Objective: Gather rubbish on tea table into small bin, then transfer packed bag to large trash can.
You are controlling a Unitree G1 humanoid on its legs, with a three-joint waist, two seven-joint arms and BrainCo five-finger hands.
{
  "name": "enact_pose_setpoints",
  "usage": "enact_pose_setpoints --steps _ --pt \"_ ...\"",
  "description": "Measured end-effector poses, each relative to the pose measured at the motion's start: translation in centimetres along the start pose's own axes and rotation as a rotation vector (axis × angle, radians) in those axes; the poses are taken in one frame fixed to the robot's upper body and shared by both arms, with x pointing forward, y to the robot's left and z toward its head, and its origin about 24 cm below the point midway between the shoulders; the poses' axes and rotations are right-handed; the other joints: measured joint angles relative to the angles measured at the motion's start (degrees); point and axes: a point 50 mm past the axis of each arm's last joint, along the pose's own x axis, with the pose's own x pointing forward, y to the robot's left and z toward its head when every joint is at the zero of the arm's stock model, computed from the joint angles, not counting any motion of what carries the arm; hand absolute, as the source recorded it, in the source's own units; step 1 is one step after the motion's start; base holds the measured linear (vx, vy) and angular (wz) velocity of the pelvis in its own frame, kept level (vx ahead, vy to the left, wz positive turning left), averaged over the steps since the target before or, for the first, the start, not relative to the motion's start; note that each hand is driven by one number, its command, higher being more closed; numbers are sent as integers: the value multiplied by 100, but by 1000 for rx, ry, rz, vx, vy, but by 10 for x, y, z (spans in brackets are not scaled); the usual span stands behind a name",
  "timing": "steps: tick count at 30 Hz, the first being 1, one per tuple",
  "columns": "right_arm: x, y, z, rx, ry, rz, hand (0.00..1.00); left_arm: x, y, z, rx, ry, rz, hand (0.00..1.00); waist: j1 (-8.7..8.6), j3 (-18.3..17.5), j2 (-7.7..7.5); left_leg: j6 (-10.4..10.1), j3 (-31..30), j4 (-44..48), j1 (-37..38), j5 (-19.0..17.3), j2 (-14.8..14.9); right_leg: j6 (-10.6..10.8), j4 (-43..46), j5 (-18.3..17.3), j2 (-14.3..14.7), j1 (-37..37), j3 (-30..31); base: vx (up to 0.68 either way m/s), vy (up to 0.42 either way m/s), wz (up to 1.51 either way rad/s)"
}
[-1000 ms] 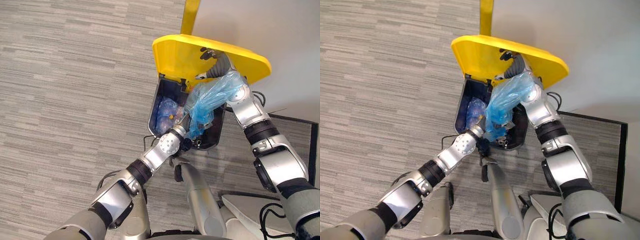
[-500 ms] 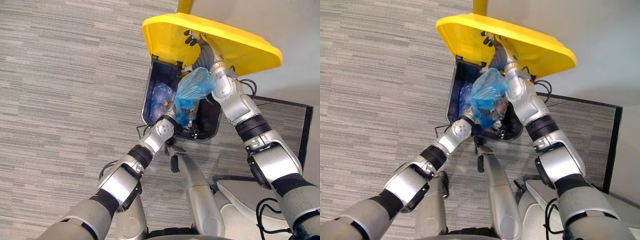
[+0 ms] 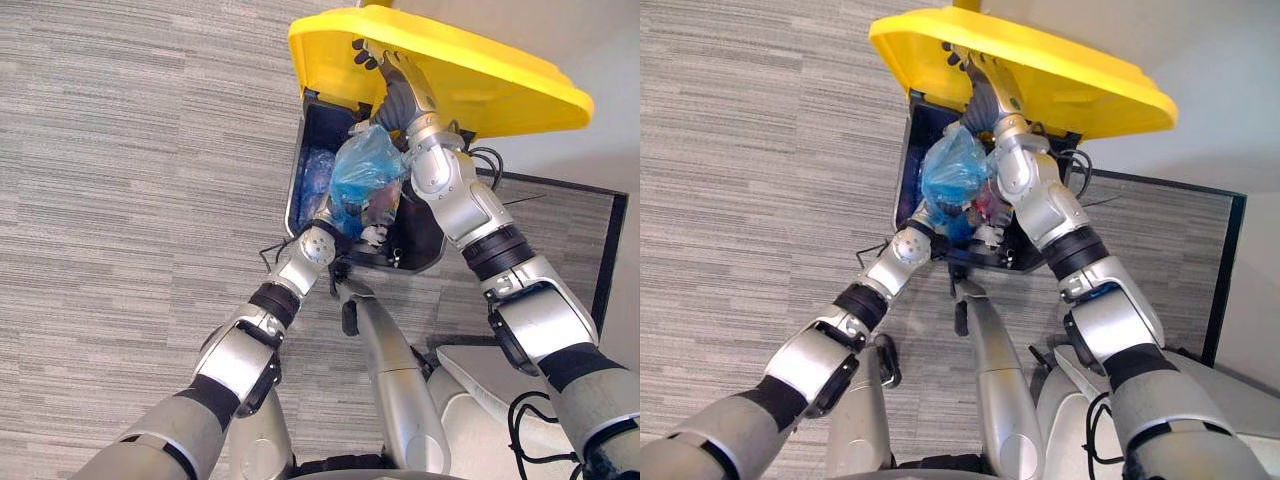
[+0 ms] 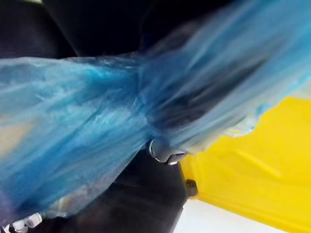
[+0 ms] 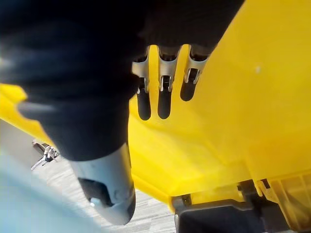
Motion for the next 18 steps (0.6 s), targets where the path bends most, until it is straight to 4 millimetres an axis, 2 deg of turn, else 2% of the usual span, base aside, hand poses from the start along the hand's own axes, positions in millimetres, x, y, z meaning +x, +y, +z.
enact_pose_setpoints --steps 5,18 --pt "0 0 1 -37 -10 2 0 0 1 0 -5 3 8 0 -93 -2 2 61 11 133 -47 -47 0 -5 81 -24 -76 -3 -15 -11 47 5" --pt "-3 -3 -7 -151 -12 13 0 0 -2 0 -10 2 1 0 -121 -12 20 40 166 87 118 -43 26 -8 109 -23 -187 141 -16 3 10 3"
